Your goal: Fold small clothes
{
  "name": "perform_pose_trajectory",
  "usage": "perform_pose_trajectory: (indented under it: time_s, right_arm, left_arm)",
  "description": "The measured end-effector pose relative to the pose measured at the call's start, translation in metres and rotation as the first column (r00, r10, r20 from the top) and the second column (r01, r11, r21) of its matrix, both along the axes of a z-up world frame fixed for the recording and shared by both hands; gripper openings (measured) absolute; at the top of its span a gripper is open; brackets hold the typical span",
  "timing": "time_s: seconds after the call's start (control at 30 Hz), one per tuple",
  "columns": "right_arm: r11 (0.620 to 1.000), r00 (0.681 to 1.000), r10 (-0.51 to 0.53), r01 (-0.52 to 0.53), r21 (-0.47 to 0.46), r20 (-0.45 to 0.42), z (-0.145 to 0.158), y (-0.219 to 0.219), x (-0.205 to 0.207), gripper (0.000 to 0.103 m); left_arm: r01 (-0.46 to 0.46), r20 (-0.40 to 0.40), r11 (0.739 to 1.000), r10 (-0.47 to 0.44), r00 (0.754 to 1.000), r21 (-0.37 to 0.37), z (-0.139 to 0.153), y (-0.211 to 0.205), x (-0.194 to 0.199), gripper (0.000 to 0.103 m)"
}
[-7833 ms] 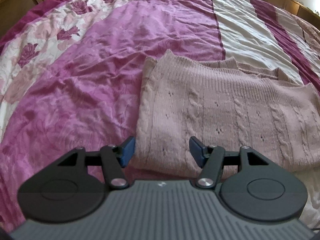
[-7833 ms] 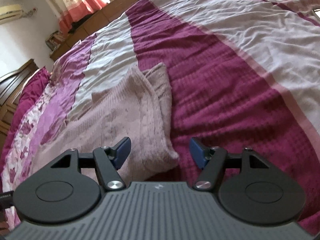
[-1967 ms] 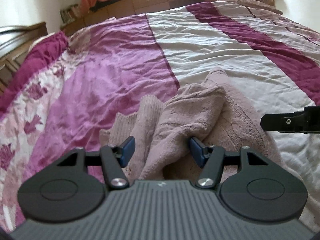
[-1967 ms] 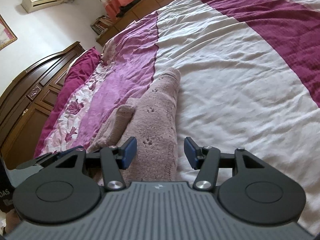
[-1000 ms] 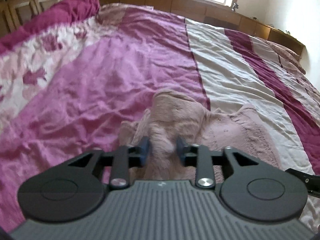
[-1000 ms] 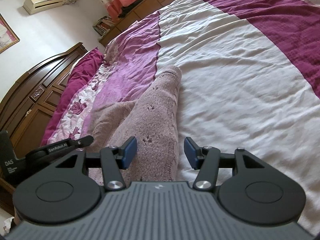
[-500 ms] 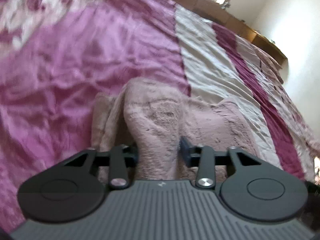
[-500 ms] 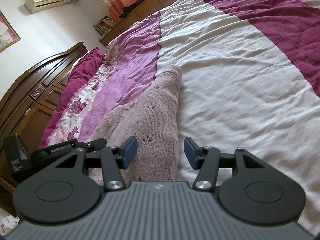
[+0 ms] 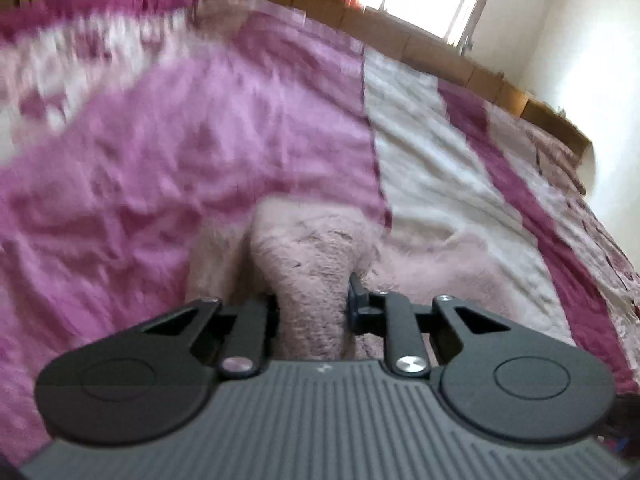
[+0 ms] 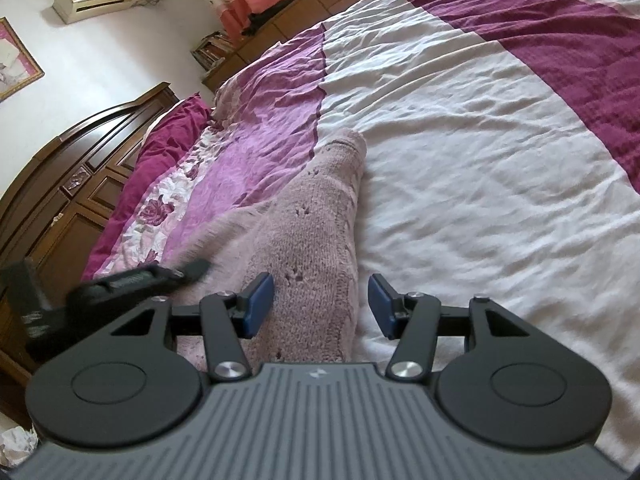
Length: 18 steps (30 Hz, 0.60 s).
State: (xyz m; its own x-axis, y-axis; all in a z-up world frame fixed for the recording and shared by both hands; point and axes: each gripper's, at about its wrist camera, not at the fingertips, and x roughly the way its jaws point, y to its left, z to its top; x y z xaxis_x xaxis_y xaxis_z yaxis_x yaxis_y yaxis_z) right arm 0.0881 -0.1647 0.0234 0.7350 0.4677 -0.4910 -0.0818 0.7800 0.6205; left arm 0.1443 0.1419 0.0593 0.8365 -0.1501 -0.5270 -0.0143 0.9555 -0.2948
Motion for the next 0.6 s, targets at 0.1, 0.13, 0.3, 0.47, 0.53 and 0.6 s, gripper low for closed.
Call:
perform_pose_trajectory:
  time_s: [0.1, 0.13, 0.3, 0.47, 0.53, 0.6]
  right_arm:
    - [1.000, 1.000, 0.025, -0.025, -0.004, 0.007, 0.001, 0.004, -0.001, 0.061]
    - [0.999, 0.999, 0.039, -0.039, -0.005, 0.009, 0.001, 0.007, 0.000, 0.061]
    - [0.994, 0.994, 0.105, -0.105, -0.037, 0.004, -0.002, 0.025, -0.003, 0.061]
    - [0.988, 0.992, 0.122, -0.120, -0.094, 0.016, -0.001, 0.035, -0.006, 0.061]
    - [0.990, 0.993, 0.118, -0.117, -0.079, 0.009, -0.002, 0.033, -0.006, 0.061]
    - [0.991, 0.993, 0.115, -0.115, -0.070, 0.003, -0.002, 0.032, -0.006, 0.061]
  left_arm:
    - [-0.041, 0.081, 0.997, 0.036, 0.996, 0.061, 0.015, 0.002, -0.018, 0.022]
    - [-0.039, 0.068, 0.996, 0.033, 0.997, 0.084, 0.013, 0.005, -0.017, 0.022]
    - [-0.014, -0.110, 0.992, 0.027, 0.994, 0.122, -0.017, 0.025, 0.001, 0.036]
    - [-0.028, -0.089, 0.985, 0.044, 0.995, 0.170, -0.008, 0.028, -0.016, 0.052]
    - [-0.014, -0.100, 0.987, 0.031, 0.994, 0.162, -0.005, 0.030, -0.025, 0.052]
    - [-0.003, -0.112, 0.988, 0.020, 0.993, 0.154, -0.004, 0.033, -0.032, 0.053]
